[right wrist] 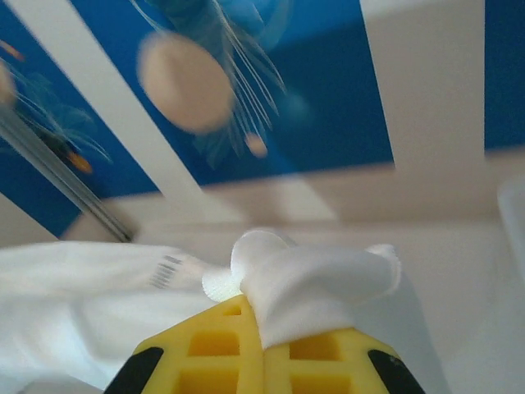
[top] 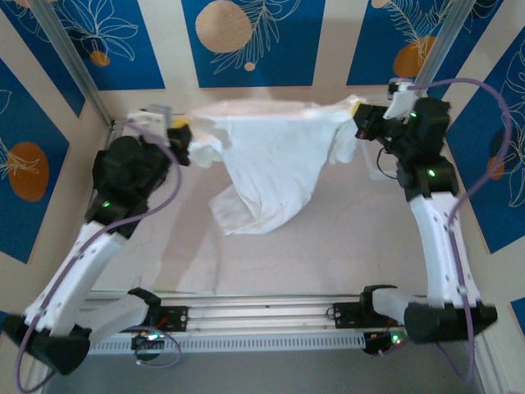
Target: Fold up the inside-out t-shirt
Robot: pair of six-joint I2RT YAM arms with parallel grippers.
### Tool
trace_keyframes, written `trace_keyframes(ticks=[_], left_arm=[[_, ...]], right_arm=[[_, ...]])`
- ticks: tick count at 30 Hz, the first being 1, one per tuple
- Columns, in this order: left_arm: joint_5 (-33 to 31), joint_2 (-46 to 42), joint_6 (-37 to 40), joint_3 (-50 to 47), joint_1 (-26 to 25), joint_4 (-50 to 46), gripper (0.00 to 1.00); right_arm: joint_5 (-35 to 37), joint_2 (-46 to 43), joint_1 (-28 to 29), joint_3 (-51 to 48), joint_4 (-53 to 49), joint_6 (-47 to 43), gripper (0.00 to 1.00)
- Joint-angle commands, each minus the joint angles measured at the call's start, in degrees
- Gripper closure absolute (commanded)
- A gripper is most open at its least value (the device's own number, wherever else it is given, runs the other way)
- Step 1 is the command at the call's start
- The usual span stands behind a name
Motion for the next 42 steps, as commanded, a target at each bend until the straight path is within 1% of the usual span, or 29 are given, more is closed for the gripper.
trace_keyframes(ticks=[1,6,12,14,16,18,20,22,24,25,27,29,32,33,35,36,38,39,40,42], left_arm=[[0.16,-0.72,-0.33,2.55,-0.05,-0.47,1.00],[1.83,-3.90,-0.92,6.86,-0.06,-1.68,1.00],[7.95,-8.89,-3.50,10.58,-0.05,-0.42,1.00],[9.07,-9.69,-3.97,12.35,-0.14,-0.49,1.00],[8.33,-9.81,-3.70,14.08,-0.11,-1.16,1.00],[5.77,-9.36,-3.01,15.19,-0.13,-1.80,1.00],[0.56,-7.68,-1.77,16.55,-0.05,-3.42,1.00],[-6.88,-3.94,1.38,18.45,-0.05,-5.28,1.00],[-11.45,0.66,3.93,19.94,0.82,-5.72,1.00],[-11.83,3.23,4.15,20.63,2.20,-5.74,1.00],[-10.52,8.59,3.11,21.86,5.50,-5.73,1.00],[-9.90,14.52,2.80,22.75,8.03,-4.61,1.00],[-8.83,25.69,2.76,24.55,11.82,-1.70,1.00],[-8.69,30.30,2.86,25.55,12.81,-0.64,1.00],[-9.01,39.51,2.59,29.78,14.05,-0.91,1.00],[-9.26,44.90,2.24,33.26,14.47,-3.24,0.98],[-10.63,53.87,1.52,41.56,15.11,-10.95,0.80],[-11.31,57.09,1.19,44.93,15.29,-15.09,0.67],[-11.61,59.09,0.69,46.86,15.47,-18.26,0.55],[-11.15,58.55,-0.04,44.57,15.55,-20.44,0.44]], right_arm=[[-0.60,-3.25,0.22,2.90,2.88,-1.40,1.00],[-3.63,-6.81,1.00,7.46,1.10,-1.03,1.00],[-6.72,-12.87,2.37,11.16,0.97,0.60,0.99],[-7.71,-14.43,2.63,12.34,1.34,1.15,0.98],[-7.93,-15.37,2.77,13.25,1.74,1.25,0.97],[-7.05,-15.87,2.74,13.64,2.48,0.69,0.97],[-5.44,-15.70,2.73,13.32,3.42,-0.15,0.96],[-3.58,-14.16,2.73,12.66,4.26,-1.48,0.95],[-2.21,-11.67,2.81,12.18,4.61,-2.76,0.93],[-1.62,-9.75,2.81,11.85,4.82,-3.35,0.93],[-1.12,-5.52,3.20,10.91,6.17,-4.16,0.92],[0.95,-0.15,4.27,10.58,7.03,-5.60,0.92],[6.36,10.79,6.98,10.47,9.88,-8.89,0.92],[7.73,15.78,7.80,11.76,10.05,-9.79,0.92],[10.58,26.34,8.84,17.38,6.83,-10.57,0.92],[12.08,32.43,9.13,21.85,3.08,-10.76,0.88],[14.62,42.43,9.40,31.02,-4.77,-11.07,0.74],[15.75,46.40,9.47,34.43,-8.69,-11.40,0.67],[16.76,49.04,9.53,36.71,-11.39,-11.86,0.60],[17.59,50.54,9.42,36.70,-15.14,-12.12,0.52]])
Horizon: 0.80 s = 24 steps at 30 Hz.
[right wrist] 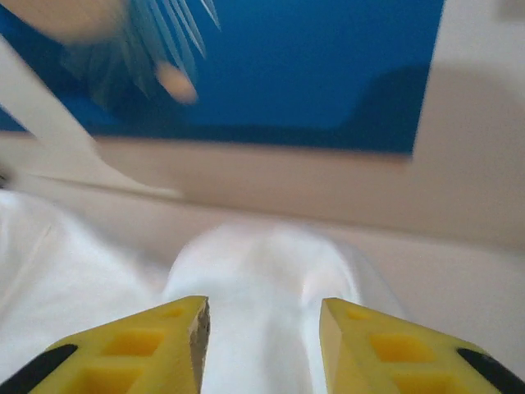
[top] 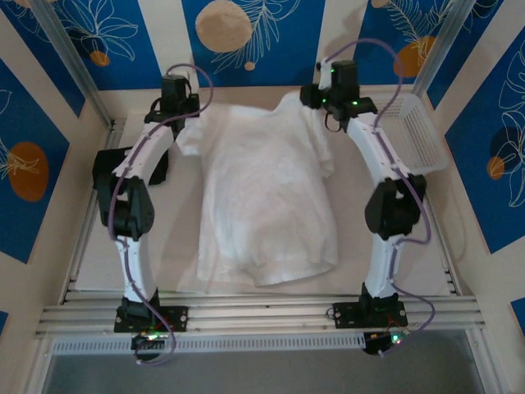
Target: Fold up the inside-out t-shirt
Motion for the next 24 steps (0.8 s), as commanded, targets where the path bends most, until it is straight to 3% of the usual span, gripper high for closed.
trace_keyframes(ticks=[1,4,7,10,13,18,21,24], left_arm=[[-0.57,-5.49,-2.15,-1.25,0.57,-7.61,0.40],[7.07,-16.48,-8.60,-19.65,0.36,-1.34,0.35],[15.84,-29.40,-17.11,-43.31,-0.90,11.47,0.32],[16.27,-40.16,-19.65,-59.41,-4.13,13.75,0.30],[12.50,-48.35,-19.58,-68.49,-6.67,6.80,0.29],[4.29,-59.81,-20.17,-78.54,-6.89,-1.88,0.28],[2.13,-59.89,-20.16,-80.06,-6.65,-3.96,0.27],[4.36,-56.89,-21.29,-81.28,-5.35,-2.40,0.27]], right_arm=[[4.80,-2.71,-0.04,1.97,-11.48,-1.34,0.50],[3.18,-8.65,0.20,-10.50,-10.70,1.16,0.48],[-0.73,-16.49,0.77,-26.38,-8.71,6.01,0.47],[-3.32,-23.53,1.91,-40.56,-8.62,9.78,0.46],[-3.97,-27.92,3.37,-50.24,-11.81,12.39,0.45],[-3.97,-28.87,9.65,-57.50,-14.84,17.55,0.46],[-4.29,-26.68,12.88,-59.71,-14.37,20.42,0.45],[-2.90,-25.04,13.14,-61.87,-13.81,21.29,0.46]])
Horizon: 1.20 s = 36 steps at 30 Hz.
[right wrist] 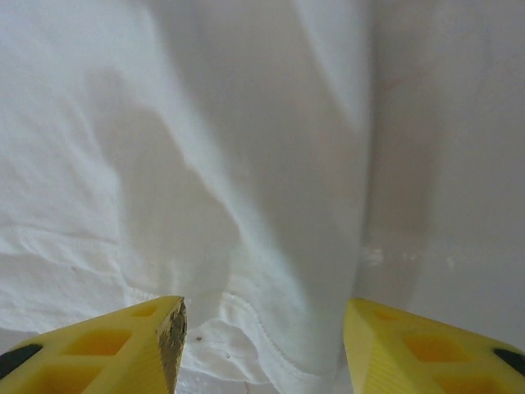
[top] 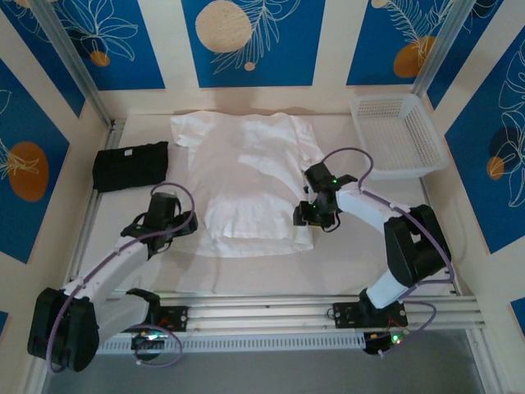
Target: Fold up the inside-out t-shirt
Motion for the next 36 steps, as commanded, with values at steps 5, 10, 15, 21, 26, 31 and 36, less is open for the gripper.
trace_keyframes(ticks=[5,10,15,21,26,31,36], left_arm=[[2.53,6.03,-2.12,-2.27,4.59,1.88,0.27],[8.23,9.16,-2.50,-3.79,7.99,5.02,0.34],[13.07,12.78,-1.96,-4.06,9.88,7.51,0.61],[15.99,8.83,-0.66,-2.77,9.98,7.67,1.00],[13.94,-1.23,-0.05,-1.46,10.01,3.68,1.00],[9.96,-2.51,1.32,-2.72,8.52,0.74,0.66],[4.06,-4.00,4.27,-1.73,-1.35,0.41,0.48]], right_arm=[[-2.54,2.33,-0.64,-4.60,2.07,4.28,0.47],[-6.74,3.60,-0.19,-6.14,5.98,5.36,0.53],[-4.52,-0.03,-0.86,-6.67,6.95,4.81,0.79],[-5.08,-9.69,-4.06,-7.55,9.92,4.14,0.95],[-6.02,-16.79,-7.31,-8.61,11.96,2.95,0.97],[-8.35,-15.16,-8.45,-8.80,11.65,2.41,0.97],[-10.15,-12.84,-8.49,-8.96,12.78,2.49,0.96]])
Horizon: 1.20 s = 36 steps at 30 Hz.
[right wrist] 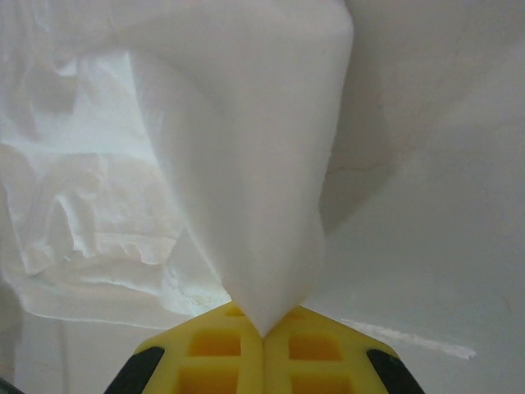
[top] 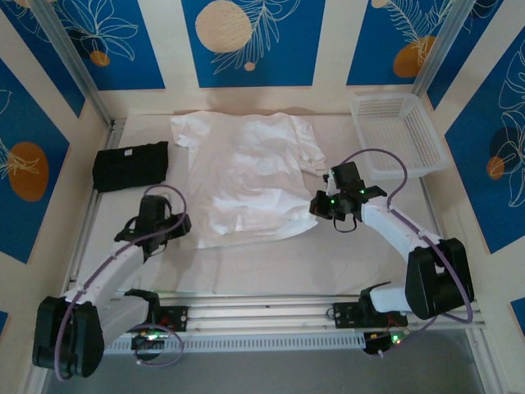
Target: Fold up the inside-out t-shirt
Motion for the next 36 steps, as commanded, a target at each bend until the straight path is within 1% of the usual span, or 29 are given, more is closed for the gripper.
trace_keyframes(ticks=[1,3,4,8,11,14,20,22,23,26,28,31,33,34,36], left_arm=[[-5.20,-1.03,3.45,1.20,-6.49,-1.20,0.47],[-7.09,0.32,4.94,1.46,-9.68,0.11,0.46],[-7.08,1.79,5.74,1.68,-10.65,0.84,0.46],[-5.34,8.84,6.97,3.72,-13.12,1.96,0.47],[-5.47,14.07,6.59,4.98,-13.87,1.60,0.52],[-7.76,17.03,5.28,5.32,-13.84,1.52,0.62],[-8.86,18.00,4.17,5.10,-13.74,2.56,0.90],[-9.02,17.04,3.95,5.27,-13.64,1.87,0.98],[-9.29,16.14,3.85,5.21,-13.64,1.56,1.00],[-11.28,10.91,2.03,4.60,-13.66,-0.79,1.00],[-14.67,5.66,0.07,3.63,-13.57,-3.04,1.00],[-19.51,-1.53,-1.91,1.47,-12.98,-5.08,1.00],[-21.10,-4.50,-2.65,0.62,-12.51,-5.87,1.00],[-21.74,-5.32,-2.86,0.49,-12.45,-6.45,0.99],[-22.05,-5.63,-2.71,0.89,-12.39,-7.45,0.93]], right_arm=[[-2.67,1.15,-0.10,-0.70,0.58,-0.86,0.96],[-2.43,1.60,-0.16,-0.69,0.64,-1.14,0.96],[-2.36,1.76,-0.18,-0.70,0.71,-1.23,0.96],[-2.73,2.31,-0.18,-0.65,0.93,-1.32,0.95],[-2.78,2.43,-0.19,-0.87,0.93,-1.41,0.95],[-2.70,2.34,-0.16,-1.31,1.07,-1.41,0.95],[-2.07,1.66,-0.65,-1.27,0.12,-2.16,0.95],[-1.55,0.87,-1.11,-1.14,-0.37,-2.46,0.95],[-1.16,0.48,-1.39,-1.04,-0.68,-2.70,0.95],[0.88,-0.53,-2.00,-0.44,-2.70,-3.49,0.95],[1.98,-1.05,-2.27,-0.24,-3.48,-3.86,0.95],[0.63,-1.10,-2.23,-0.65,-2.66,-3.78,0.94],[-0.37,-0.71,-1.95,-0.86,-1.88,-3.56,0.94],[-0.55,-0.44,-1.85,-0.78,-1.78,-3.75,0.95],[-0.73,-0.06,-1.81,-0.75,-1.78,-3.95,0.94]])
